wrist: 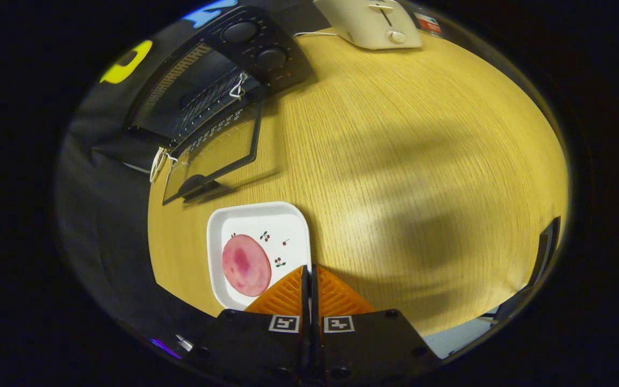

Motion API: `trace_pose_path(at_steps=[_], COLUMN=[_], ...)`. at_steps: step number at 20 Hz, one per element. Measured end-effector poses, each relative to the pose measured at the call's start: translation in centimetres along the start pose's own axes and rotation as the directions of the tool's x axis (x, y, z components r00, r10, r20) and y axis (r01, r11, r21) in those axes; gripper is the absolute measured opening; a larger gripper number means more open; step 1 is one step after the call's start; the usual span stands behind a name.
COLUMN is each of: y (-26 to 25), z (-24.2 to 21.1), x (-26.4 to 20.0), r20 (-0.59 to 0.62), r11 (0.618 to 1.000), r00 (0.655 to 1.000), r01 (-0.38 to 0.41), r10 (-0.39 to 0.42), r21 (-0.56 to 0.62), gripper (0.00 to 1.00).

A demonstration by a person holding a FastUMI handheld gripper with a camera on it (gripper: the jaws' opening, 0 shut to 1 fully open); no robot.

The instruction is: Open the toaster oven, put the food inside, and close the toaster oven door.

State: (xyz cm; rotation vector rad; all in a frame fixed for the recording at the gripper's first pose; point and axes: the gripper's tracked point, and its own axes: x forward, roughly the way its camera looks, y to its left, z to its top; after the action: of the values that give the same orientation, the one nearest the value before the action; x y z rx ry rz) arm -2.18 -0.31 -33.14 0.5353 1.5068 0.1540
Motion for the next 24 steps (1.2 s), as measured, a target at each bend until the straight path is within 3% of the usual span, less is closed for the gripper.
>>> trace_pose_path(at_steps=[5,14,19,24], y=[0.9,4.8,8.0,10.9], z=[-0.4,-0.5,1.6,4.5], x=[-0.7,-2.7,-3.7,-4.0], r20=[0.022,0.076,0.2,0.319], r11=[0.992,0.968,0.931,0.898], r00=[0.995,0.969,0.933,0.898], r01=[-0.103,-0.242,-0.331,-0.382], r10=[0.101,0.236,0.299,0.303], r21=[0.071,0.073,0.154,0.22], gripper=[0.02,0.02,0.02,0.02])
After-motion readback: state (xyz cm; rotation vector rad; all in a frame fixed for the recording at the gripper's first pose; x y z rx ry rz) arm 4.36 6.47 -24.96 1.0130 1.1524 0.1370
